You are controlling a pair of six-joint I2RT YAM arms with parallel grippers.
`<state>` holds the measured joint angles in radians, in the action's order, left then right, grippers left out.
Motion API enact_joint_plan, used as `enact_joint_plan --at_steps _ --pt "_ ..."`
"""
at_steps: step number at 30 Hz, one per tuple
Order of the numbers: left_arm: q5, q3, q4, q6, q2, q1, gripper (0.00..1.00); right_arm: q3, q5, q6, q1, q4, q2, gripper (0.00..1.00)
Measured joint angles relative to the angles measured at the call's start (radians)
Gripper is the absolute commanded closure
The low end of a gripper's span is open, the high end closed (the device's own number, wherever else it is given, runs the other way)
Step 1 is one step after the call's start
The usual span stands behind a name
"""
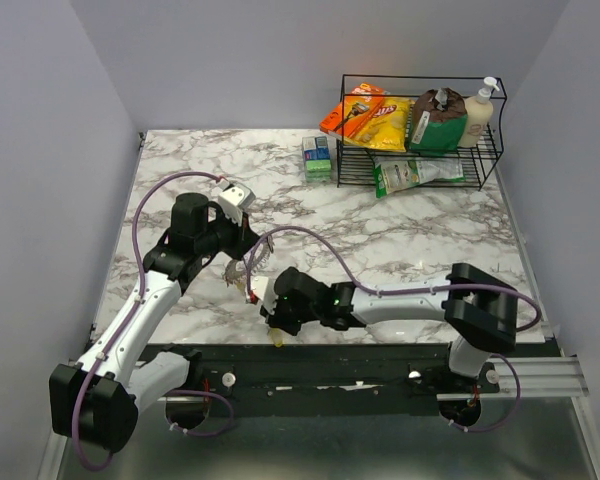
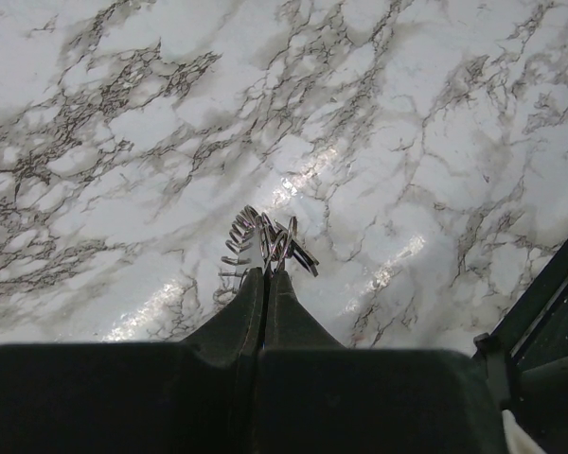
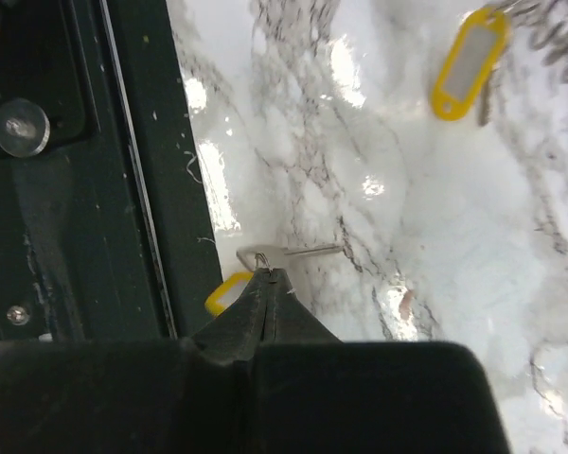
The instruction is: Put the keys on the keyring
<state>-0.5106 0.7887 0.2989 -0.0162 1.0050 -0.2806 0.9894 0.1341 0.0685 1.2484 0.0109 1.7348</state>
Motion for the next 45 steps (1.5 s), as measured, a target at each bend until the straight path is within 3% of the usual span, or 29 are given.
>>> enact_joint_plan --at_steps 7,19,31,45 --pt "-0.008 -0.007 -0.005 0.0 -0.001 0.0 1.0 -0.071 -0.019 -0.027 -0.064 0.034 -0.151 1.0" --pt "-0.014 -0.021 -0.004 0.002 -0.01 -0.064 1.0 -0.155 -0.035 -0.053 -0.173 0.047 -0.245 0.99" --pt "-0.014 -0.035 0.01 0.039 -0.04 -0.201 1.0 -0.114 -0.044 -0.06 -0.219 0.017 -0.418 1.0" --pt "0.005 -0.037 0.033 0.06 -0.051 -0.248 1.0 -0.023 -0.052 -0.065 -0.225 -0.018 -0.438 1.0"
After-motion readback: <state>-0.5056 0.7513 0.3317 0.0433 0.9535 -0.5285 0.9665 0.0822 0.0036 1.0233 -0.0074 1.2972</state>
